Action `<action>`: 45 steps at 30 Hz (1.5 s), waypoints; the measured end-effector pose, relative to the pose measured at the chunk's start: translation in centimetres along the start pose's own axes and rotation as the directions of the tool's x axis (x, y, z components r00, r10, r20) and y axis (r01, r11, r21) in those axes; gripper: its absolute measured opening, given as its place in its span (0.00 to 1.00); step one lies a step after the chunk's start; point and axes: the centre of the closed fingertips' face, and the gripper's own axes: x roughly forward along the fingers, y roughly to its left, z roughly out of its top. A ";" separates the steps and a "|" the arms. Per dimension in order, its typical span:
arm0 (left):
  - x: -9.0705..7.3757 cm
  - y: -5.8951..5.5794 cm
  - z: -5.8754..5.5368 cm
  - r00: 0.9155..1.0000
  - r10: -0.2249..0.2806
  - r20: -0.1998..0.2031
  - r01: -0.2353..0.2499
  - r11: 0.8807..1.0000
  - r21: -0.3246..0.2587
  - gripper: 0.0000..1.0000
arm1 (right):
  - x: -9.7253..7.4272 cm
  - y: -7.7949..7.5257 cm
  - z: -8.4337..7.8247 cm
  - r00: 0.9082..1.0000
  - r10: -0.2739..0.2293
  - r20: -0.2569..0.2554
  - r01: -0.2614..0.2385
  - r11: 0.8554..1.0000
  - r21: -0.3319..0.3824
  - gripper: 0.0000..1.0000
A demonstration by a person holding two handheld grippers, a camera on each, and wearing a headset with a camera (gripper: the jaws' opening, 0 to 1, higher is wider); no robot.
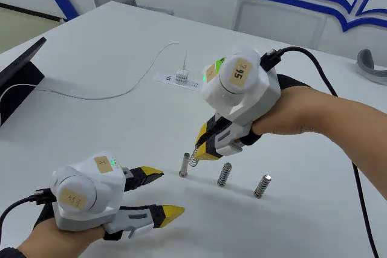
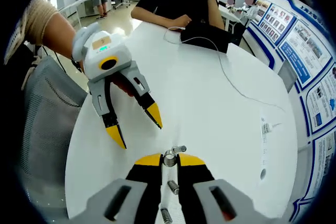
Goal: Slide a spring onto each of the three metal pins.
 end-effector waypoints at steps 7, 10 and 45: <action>0.1 0.0 0.0 1.000 0.000 0.001 0.000 1.000 -0.006 0.47 | 0.4 -1.4 0.1 1.000 -0.013 -0.015 0.013 1.000 0.007 0.12; 0.0 0.2 -0.1 1.000 0.003 0.001 -0.003 1.000 -0.007 0.47 | 0.6 -1.8 0.2 1.000 -0.012 -0.017 0.012 1.000 0.006 0.12; -0.4 0.8 -0.5 1.000 0.019 -0.002 -0.019 1.000 -0.016 0.46 | 3.6 -2.2 -0.4 0.997 0.048 -0.068 -0.046 0.998 0.039 0.12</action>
